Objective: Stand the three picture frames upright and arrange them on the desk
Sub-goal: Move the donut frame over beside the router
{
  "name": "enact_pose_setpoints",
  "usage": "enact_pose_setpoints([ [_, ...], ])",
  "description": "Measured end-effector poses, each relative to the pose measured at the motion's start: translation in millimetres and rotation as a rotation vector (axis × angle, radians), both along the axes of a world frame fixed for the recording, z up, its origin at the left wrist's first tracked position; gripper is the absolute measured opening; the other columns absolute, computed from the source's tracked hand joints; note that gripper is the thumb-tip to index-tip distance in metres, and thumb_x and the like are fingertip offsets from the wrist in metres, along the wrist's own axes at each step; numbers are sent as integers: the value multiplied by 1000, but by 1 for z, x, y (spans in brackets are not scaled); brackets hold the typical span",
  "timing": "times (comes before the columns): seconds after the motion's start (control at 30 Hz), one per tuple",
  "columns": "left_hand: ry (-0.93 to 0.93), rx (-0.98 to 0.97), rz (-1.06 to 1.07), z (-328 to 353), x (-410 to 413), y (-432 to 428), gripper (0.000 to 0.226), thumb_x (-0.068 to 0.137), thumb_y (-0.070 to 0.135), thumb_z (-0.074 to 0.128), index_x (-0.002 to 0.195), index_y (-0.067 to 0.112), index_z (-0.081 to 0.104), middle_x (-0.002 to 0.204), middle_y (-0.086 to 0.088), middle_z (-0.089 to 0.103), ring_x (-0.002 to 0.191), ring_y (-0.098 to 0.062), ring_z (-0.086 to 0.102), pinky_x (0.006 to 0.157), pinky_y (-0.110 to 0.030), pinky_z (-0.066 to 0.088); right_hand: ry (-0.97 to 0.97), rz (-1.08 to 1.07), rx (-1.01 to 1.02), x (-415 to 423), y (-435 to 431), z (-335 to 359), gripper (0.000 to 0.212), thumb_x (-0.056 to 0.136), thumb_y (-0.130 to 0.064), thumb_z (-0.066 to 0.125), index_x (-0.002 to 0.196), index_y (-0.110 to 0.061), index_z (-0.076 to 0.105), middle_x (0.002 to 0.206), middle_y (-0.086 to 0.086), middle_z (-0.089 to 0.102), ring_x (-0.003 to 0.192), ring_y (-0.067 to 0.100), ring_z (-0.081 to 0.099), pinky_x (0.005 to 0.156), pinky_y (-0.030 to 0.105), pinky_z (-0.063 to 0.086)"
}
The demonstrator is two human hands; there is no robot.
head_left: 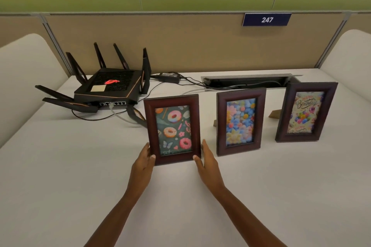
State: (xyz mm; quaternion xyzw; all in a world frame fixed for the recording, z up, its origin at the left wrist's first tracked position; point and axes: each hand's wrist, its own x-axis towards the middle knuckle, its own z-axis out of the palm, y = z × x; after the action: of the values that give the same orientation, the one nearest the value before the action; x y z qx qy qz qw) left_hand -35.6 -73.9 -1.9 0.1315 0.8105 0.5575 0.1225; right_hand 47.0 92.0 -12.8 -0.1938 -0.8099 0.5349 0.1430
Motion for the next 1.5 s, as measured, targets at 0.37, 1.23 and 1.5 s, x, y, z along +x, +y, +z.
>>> enact_pose_setpoints([
  [0.37, -126, 94, -104, 15, -29, 6, 36, 95, 13, 42, 131, 4, 41, 123, -11, 56, 106, -19, 53, 86, -29, 47, 35, -104, -174, -24, 11, 6, 32, 88, -13, 56, 116, -1, 52, 113, 14, 62, 93, 16, 58, 71, 7, 50],
  [1.23, -183, 487, -123, 70, -119, -40, 46, 95, 46, 9, 101, 36, 54, 108, 5, 62, 91, -6, 65, 78, -22, 56, 184, 162, -553, -92, -40, 67, 17, 75, -21, 65, 91, -24, 62, 91, -6, 71, 78, 6, 70, 66, 19, 58],
  [1.5, -92, 635, -43, 80, -161, -82, 49, 95, 49, 13, 101, 35, 60, 89, 18, 75, 87, -3, 70, 67, -18, 59, 194, 265, -503, -150, -79, 91, 15, 83, -12, 60, 92, -24, 58, 93, -3, 68, 77, 6, 68, 68, 18, 58],
])
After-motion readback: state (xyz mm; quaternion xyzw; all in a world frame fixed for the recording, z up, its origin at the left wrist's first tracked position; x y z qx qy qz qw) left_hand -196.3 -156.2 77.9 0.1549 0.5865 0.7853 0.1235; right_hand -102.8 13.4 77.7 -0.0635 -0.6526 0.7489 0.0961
